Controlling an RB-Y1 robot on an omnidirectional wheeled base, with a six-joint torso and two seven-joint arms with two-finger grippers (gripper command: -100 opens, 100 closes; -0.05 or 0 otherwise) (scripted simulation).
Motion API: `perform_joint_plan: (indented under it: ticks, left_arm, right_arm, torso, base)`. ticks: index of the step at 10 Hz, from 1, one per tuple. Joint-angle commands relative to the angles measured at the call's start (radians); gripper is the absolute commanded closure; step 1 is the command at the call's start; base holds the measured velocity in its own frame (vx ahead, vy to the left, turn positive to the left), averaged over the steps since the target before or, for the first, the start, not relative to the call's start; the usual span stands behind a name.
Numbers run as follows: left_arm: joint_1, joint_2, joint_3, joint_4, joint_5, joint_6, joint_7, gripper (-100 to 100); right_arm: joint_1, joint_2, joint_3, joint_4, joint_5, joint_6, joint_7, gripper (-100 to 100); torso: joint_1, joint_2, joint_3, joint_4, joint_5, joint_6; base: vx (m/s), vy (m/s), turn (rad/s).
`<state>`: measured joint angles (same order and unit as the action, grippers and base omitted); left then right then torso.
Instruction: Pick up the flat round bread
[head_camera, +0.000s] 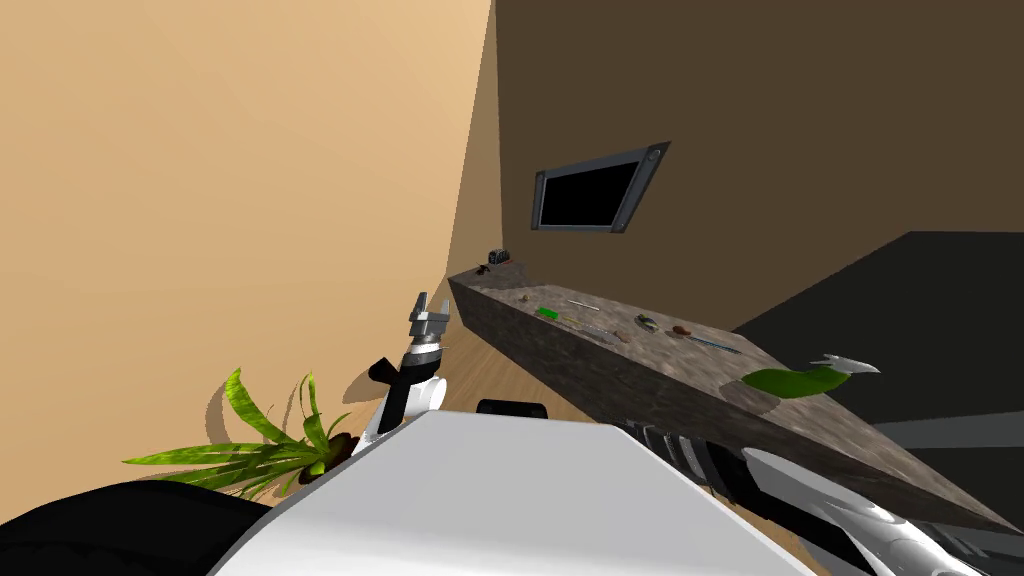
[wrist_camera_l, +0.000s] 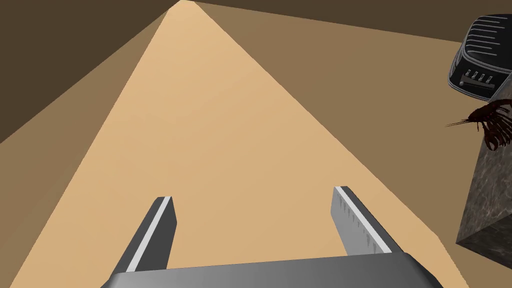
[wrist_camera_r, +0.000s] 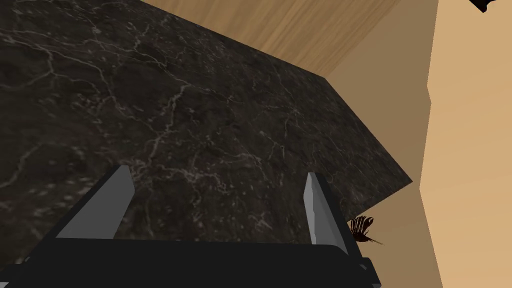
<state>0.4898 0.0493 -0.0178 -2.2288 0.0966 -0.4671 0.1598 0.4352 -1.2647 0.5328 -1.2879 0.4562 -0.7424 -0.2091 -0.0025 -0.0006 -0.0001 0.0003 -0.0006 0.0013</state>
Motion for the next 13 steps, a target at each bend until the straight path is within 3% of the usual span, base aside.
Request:
perform_joint_plan:
  ticks: [1,2,3,4,5,6,11,13]
  left_arm:
    - [0.000,0.000,0.000,0.000,0.000,0.000,0.000,0]
    - [0.000,0.000,0.000,0.000,0.000,0.000,0.000,0]
    - [0.000,0.000,0.000,0.000,0.000,0.000,0.000,0]
    - [0.000,0.000,0.000,0.000,0.000,0.000,0.000,0]
    - [0.000,0.000,0.000,0.000,0.000,0.000,0.000,0]
    - [0.000,0.000,0.000,0.000,0.000,0.000,0.000,0]
    - [0.000,0.000,0.000,0.000,0.000,0.000,0.000,0]
    - [0.000,0.000,0.000,0.000,0.000,0.000,0.000,0]
  right_arm:
    - [0.009,-0.050,0.027,0.050,0.016,-0.008,-0.003,-100]
    - [0.009,-0.064,0.027,0.050,0.016,-0.008,-0.003,-100]
    - [0.013,-0.096,0.050,0.096,0.030,-0.018,-0.004,-100]
    - [0.013,-0.111,0.050,0.096,0.030,-0.018,-0.004,-100]
    - [0.017,-0.145,0.071,0.139,0.044,-0.027,-0.005,-100]
    - [0.017,-0.155,0.071,0.139,0.044,-0.027,-0.005,-100]
    - [0.028,-0.302,0.140,0.274,0.088,-0.058,-0.009,-100]
    - [0.030,-0.328,0.153,0.299,0.096,-0.064,-0.009,-100]
  torso:
    - [0.000,0.000,0.000,0.000,0.000,0.000]
    - [0.000,0.000,0.000,0.000,0.000,-0.001]
    - [0.000,0.000,0.000,0.000,0.000,0.000]
    - [0.000,-0.001,0.000,0.000,0.000,-0.001]
    - [0.000,-0.001,-0.001,0.000,0.000,0.000]
    - [0.000,-0.002,-0.001,0.000,0.000,-0.001]
    - [-0.001,-0.004,-0.002,-0.001,0.000,-0.001]
    - [-0.002,-0.005,-0.003,-0.001,-0.001,0.000]
  base:
    - [0.004,-0.004,0.188]
    - [0.005,-0.010,0.105]
    - [0.012,-0.008,0.201]
    - [0.013,-0.013,0.113]
    - [0.024,-0.012,0.201]
    - [0.024,-0.014,0.109]
    - [0.050,-0.031,0.206]
    - [0.075,-0.049,0.114]
